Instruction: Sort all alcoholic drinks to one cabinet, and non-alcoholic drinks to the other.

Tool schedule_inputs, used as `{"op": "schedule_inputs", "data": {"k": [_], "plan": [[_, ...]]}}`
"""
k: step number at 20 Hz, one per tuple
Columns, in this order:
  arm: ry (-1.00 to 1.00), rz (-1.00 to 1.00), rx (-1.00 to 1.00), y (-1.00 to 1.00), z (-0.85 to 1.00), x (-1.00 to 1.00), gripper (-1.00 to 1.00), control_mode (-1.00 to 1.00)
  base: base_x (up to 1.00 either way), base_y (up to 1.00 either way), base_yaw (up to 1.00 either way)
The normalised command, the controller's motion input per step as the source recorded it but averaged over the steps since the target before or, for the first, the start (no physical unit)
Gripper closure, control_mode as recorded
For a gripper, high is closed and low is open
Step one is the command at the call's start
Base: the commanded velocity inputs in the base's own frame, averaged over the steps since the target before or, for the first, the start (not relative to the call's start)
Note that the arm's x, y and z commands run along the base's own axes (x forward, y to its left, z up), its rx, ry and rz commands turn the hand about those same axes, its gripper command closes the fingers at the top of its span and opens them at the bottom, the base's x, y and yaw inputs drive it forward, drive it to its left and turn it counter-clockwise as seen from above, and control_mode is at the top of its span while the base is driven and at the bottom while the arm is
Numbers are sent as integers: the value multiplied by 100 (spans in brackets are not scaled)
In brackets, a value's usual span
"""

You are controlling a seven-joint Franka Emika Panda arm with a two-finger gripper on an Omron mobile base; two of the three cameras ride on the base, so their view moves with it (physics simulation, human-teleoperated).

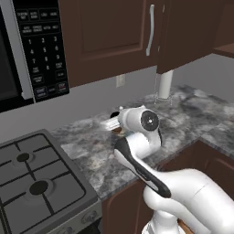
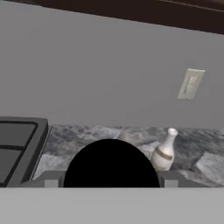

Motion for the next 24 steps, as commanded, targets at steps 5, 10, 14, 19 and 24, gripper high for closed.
{"op": "schedule_inputs", "data": {"k": [5, 10, 14, 19, 24], "plan": [[0, 0, -2, -24, 48, -64, 100, -100, 0, 0, 0], [3, 0, 0, -23, 51, -57, 100, -100, 0, 0, 0], [8, -1, 0, -25, 58, -50, 100, -100, 0, 0, 0], [10, -3, 0, -30, 51, -45, 100, -100, 0, 0, 0], [8, -4, 0, -38, 32, -47, 100, -100, 0, 0, 0]]}}
